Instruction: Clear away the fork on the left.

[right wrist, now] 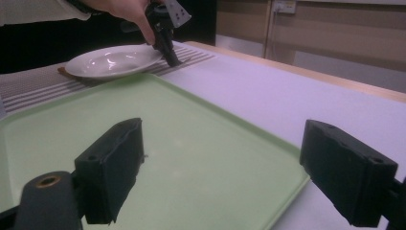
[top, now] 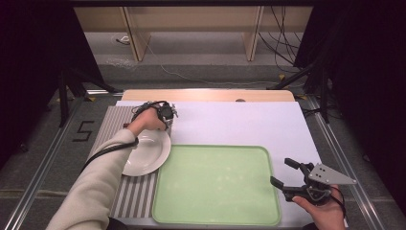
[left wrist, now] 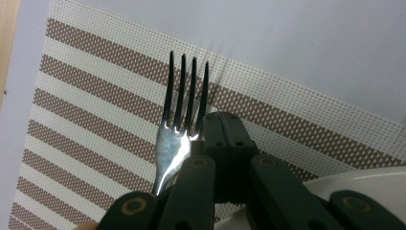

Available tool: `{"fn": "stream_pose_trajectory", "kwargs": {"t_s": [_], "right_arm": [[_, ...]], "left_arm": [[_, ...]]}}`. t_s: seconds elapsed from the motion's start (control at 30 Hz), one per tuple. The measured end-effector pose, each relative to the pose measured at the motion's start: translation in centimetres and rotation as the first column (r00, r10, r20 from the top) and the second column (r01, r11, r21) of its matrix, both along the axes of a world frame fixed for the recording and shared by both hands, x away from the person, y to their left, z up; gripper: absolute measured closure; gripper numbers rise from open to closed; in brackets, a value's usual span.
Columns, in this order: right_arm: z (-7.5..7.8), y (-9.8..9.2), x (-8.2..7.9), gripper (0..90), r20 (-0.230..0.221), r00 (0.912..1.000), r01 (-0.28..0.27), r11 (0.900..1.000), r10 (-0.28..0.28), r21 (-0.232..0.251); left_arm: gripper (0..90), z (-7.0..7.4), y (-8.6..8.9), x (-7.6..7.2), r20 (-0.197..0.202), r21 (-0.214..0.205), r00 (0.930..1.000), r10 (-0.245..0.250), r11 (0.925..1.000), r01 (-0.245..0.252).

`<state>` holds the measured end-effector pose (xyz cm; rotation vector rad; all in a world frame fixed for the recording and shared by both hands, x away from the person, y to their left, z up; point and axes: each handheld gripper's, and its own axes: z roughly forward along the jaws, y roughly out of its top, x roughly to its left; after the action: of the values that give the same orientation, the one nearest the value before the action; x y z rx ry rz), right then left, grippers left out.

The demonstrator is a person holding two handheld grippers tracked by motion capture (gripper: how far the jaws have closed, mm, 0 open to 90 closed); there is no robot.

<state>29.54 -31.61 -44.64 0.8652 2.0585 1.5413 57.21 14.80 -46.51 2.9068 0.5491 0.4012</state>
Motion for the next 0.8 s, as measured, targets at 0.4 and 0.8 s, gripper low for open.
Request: {"fn": "stream_pose_trajectory", "kwargs": {"t_s": [0.4,0.8], "right_arm": [[0.0,0.0,0.0,16.4,-0.001,1.0,-0.001,1.0,0.001,0.001],[0.0,0.0,0.0,16.4,0.0,1.0,-0.001,1.0,0.001,0.004]], "left_arm": [[89.7,-0.1,-0.2,0.3,0.036,0.017,0.9991,0.021,0.9996,-0.022],[89.7,-0.4,0.3,1.4,0.097,0.008,0.9915,0.088,0.996,-0.089]]}}
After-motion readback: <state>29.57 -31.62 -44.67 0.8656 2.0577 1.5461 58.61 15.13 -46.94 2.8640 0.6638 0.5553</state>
